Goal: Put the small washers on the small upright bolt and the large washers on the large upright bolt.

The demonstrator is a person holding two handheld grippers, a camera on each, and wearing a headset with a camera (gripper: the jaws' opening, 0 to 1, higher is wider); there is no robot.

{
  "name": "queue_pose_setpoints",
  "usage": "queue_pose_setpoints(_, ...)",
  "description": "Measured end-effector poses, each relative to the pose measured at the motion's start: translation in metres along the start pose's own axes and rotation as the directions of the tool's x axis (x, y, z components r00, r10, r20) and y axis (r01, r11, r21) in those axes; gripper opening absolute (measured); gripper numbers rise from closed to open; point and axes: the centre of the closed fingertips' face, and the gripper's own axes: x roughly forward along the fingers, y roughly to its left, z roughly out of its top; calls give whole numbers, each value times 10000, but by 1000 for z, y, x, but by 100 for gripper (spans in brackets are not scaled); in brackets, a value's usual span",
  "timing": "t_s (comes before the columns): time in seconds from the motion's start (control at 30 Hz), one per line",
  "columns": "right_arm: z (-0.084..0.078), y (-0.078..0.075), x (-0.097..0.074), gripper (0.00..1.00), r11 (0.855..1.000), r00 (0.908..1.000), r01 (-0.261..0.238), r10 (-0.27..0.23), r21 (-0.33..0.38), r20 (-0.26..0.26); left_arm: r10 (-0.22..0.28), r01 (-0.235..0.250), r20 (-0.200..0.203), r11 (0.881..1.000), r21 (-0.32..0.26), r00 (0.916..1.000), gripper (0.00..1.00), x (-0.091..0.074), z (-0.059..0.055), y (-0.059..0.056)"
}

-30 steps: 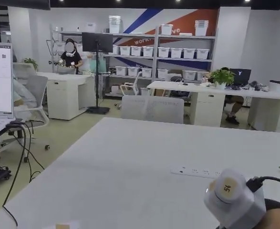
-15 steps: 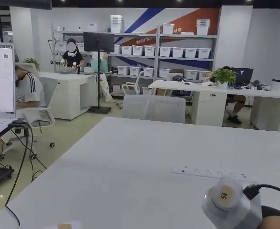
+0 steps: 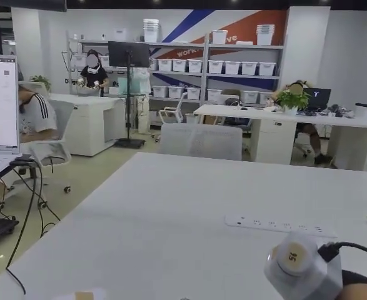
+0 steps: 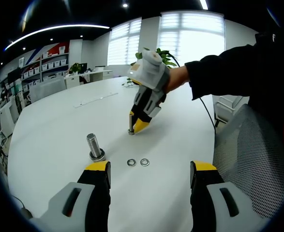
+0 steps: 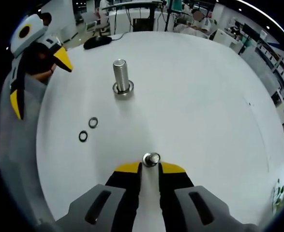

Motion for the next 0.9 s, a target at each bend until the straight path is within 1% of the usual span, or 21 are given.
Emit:
queue_pose_setpoints(0.2, -3, 1, -3, 16, 10000, 10000, 52, -52, 86, 16, -13, 13, 14, 10000, 22, 10000, 66, 0, 0, 0)
queue_pose_setpoints(0.5, -11, 11, -16, 16, 9999, 10000, 59, -60, 127, 58, -65, 65, 27, 9999, 89, 10000, 66, 0, 1, -2)
queue_pose_setpoints(0.67, -16, 22, -20, 16, 10000, 10000, 5, -6, 88, 62, -76, 76, 19, 9999, 106, 10000, 66, 0, 1, -3)
queue_pose_setpoints(0.77, -15, 30, -21, 16, 9998, 9998, -151, 150, 109, 135, -80, 80, 16, 9999, 122, 10000, 66, 0, 1, -3)
queue_pose_setpoints(0.9, -12, 42, -21, 16, 9994, 9996, -254, 257, -221, 112, -71, 71, 15, 9999, 148, 10000, 66, 0, 1, -4)
